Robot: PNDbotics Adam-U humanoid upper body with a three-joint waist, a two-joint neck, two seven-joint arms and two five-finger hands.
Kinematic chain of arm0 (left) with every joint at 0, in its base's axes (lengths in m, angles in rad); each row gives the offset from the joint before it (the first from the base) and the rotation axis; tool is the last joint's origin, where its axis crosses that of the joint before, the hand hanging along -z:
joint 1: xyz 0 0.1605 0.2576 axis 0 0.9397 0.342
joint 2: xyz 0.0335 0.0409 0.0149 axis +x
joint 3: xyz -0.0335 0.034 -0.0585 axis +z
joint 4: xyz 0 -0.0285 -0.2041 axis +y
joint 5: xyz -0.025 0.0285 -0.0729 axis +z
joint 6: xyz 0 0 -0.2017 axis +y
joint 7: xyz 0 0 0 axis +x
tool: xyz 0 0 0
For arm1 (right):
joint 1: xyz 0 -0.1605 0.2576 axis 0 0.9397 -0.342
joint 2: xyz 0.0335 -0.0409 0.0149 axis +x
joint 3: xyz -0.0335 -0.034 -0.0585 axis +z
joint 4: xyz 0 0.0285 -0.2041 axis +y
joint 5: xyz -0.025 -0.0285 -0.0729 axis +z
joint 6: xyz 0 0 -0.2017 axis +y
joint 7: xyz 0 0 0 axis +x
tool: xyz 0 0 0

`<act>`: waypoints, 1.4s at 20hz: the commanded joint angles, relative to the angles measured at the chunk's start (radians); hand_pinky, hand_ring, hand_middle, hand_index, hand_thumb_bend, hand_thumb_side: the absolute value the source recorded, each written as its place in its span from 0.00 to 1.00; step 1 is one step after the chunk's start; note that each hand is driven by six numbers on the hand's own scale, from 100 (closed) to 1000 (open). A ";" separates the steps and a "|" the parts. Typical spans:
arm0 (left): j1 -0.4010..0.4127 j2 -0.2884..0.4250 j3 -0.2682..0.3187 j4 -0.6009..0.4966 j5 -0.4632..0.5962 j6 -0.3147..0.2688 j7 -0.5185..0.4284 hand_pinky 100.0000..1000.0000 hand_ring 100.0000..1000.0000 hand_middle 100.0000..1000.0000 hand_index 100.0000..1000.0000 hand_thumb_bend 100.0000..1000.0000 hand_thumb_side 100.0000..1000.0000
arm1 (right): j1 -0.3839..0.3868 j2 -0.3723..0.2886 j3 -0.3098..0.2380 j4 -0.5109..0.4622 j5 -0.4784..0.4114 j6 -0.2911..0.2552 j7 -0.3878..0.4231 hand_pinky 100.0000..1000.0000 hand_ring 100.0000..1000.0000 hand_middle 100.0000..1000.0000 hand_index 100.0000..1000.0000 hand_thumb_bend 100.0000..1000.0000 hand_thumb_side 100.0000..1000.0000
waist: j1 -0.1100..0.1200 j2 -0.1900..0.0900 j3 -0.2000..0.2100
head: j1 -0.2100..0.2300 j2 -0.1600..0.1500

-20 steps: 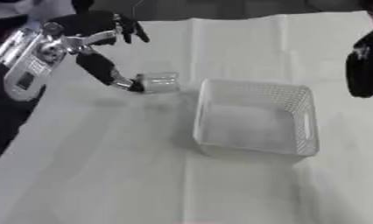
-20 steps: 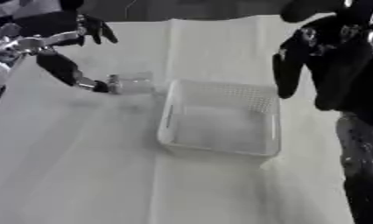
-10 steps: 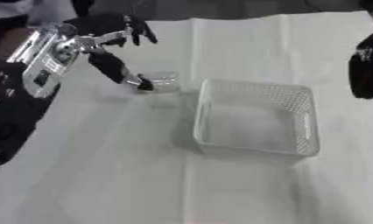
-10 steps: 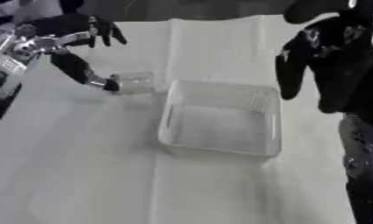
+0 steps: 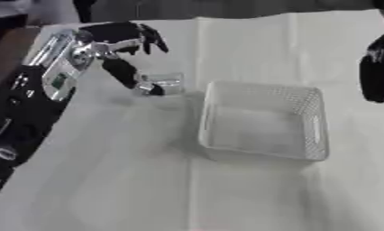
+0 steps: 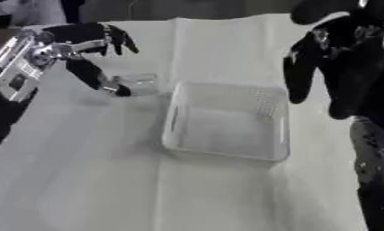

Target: Pick up objects on the table and place them in the box.

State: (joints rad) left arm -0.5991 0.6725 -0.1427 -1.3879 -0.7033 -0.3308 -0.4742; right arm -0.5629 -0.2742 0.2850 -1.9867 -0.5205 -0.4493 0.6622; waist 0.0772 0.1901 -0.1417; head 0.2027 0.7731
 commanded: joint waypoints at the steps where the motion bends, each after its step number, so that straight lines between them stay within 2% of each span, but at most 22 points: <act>1: -0.017 0.003 0.007 0.013 -0.008 -0.007 -0.002 0.41 0.64 0.74 0.82 0.51 0.67 | -0.017 -0.003 0.002 -0.013 -0.006 -0.039 0.045 0.15 0.32 0.75 0.39 0.00 0.88 | -0.001 -0.011 -0.003 | 0.006 -0.003; 7: -0.004 -0.018 0.001 0.035 -0.010 -0.016 -0.001 0.40 0.63 0.73 0.81 0.49 0.68 | -0.020 -0.004 0.003 -0.013 -0.006 -0.038 0.048 0.15 0.32 0.75 0.39 0.00 0.88 | 0.002 -0.008 -0.007 | 0.003 -0.003; 12: 0.009 -0.018 -0.012 0.043 -0.031 -0.023 0.038 0.39 0.61 0.72 0.79 0.49 0.67 | -0.018 -0.008 0.004 -0.013 -0.005 -0.038 0.051 0.15 0.32 0.75 0.39 0.00 0.88 | 0.005 -0.006 -0.006 | 0.000 -0.003; 14: 0.014 -0.019 -0.018 0.051 -0.039 -0.027 0.054 0.40 0.60 0.71 0.78 0.46 0.69 | -0.018 -0.009 0.005 -0.013 -0.005 -0.038 0.051 0.15 0.32 0.75 0.39 0.00 0.88 | 0.006 -0.005 -0.006 | -0.003 -0.003; 19: 0.026 -0.020 -0.030 0.067 -0.056 -0.036 0.105 0.39 0.59 0.70 0.77 0.44 0.70 | -0.018 -0.011 0.004 -0.013 -0.008 -0.039 0.048 0.14 0.32 0.75 0.39 0.00 0.88 | 0.006 -0.003 -0.007 | -0.006 -0.003; 20: 0.028 -0.020 -0.033 0.071 -0.060 -0.038 0.109 0.39 0.59 0.70 0.77 0.46 0.68 | -0.018 -0.011 0.004 -0.013 -0.008 -0.039 0.047 0.14 0.32 0.75 0.39 0.00 0.88 | 0.006 -0.003 -0.007 | -0.006 -0.003; 28: 0.041 -0.029 -0.039 0.087 -0.072 -0.047 0.126 0.38 0.59 0.69 0.76 0.40 0.71 | -0.019 -0.011 0.004 -0.013 -0.008 -0.039 0.047 0.14 0.32 0.75 0.38 0.00 0.88 | 0.006 -0.001 -0.007 | -0.006 -0.003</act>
State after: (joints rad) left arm -0.5524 0.6304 -0.1859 -1.2951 -0.7687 -0.3780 -0.3560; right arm -0.5643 -0.2749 0.2893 -1.9867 -0.5252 -0.4453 0.6662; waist 0.0844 0.2009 -0.1492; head 0.2022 0.7731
